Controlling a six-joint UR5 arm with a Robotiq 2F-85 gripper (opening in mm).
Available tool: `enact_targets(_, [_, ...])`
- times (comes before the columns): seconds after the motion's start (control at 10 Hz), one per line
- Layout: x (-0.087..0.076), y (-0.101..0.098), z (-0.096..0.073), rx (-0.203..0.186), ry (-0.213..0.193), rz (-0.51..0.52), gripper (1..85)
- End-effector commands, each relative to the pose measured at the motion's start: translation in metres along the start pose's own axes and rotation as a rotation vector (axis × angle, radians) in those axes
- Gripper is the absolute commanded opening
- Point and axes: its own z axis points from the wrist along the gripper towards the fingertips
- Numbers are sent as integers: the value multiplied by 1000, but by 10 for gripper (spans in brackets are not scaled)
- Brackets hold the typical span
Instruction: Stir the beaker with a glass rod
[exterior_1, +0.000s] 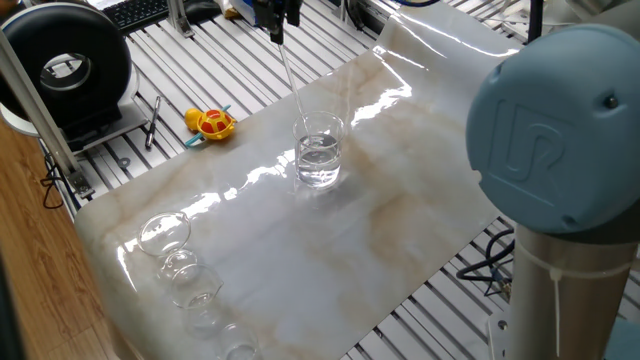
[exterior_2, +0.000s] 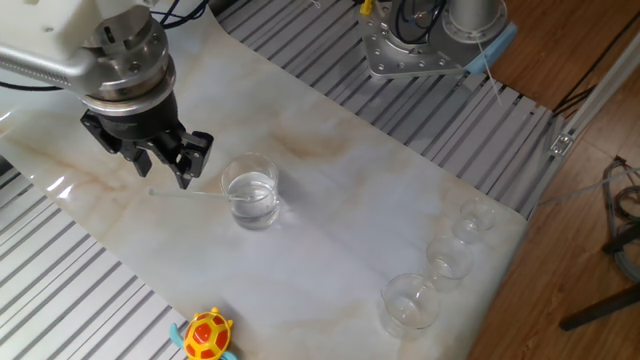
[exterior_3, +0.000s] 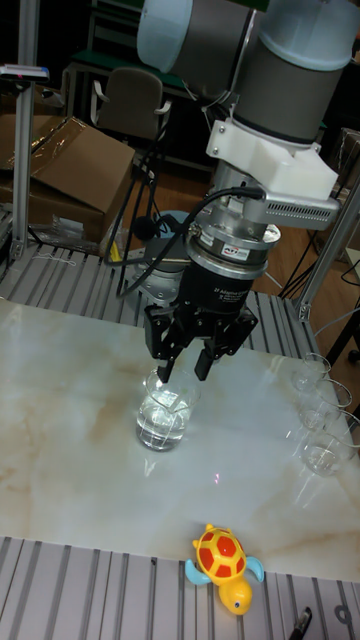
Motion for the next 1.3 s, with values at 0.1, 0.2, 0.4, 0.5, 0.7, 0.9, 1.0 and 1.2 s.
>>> enact_targets(0.1, [-9,5,-1,-28,-37,26,497])
enact_targets(0.2, [-10,5,-1,-29,-43,28,497])
enact_targets(0.4, [-15,5,-1,-27,-60,22,497])
enact_targets(0.5, [-15,7,-1,-35,-61,17,500])
enact_targets(0.7, [-10,4,-1,-25,-43,3,503])
enact_targets(0.9, [-14,4,-3,-23,-45,-1,503])
enact_targets(1.0, [-16,5,-3,-23,-49,-4,503])
enact_targets(1.2, [-20,4,-3,-15,-47,-6,503])
